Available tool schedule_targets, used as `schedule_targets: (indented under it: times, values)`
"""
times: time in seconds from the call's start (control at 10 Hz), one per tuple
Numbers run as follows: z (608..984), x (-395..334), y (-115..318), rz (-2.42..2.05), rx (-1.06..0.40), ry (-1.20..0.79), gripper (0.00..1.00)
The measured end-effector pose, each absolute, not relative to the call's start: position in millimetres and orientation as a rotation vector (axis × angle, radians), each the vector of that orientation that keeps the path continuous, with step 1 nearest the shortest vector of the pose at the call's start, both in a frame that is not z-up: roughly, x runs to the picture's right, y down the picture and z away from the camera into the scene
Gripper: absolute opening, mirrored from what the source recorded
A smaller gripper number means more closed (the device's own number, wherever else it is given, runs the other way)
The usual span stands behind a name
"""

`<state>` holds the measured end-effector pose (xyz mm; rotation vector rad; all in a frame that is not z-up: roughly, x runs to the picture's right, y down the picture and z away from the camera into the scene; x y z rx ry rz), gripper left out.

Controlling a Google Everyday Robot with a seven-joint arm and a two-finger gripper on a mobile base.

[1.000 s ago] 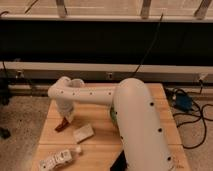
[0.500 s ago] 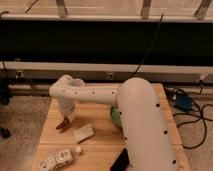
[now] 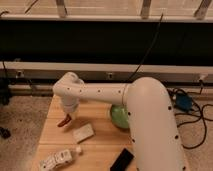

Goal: Place the pepper in the ceramic bowl

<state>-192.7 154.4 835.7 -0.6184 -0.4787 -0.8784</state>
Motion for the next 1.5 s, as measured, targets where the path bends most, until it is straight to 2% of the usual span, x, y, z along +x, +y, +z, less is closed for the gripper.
schedule_targets:
  times: [0.6,1.5]
  values:
    - [826.8,-136.3,124.0,-0.819,-0.595,-0.489,0.0]
    - [809.8,-68.9,102.6,-0.735,-0.563,-0.492,0.0]
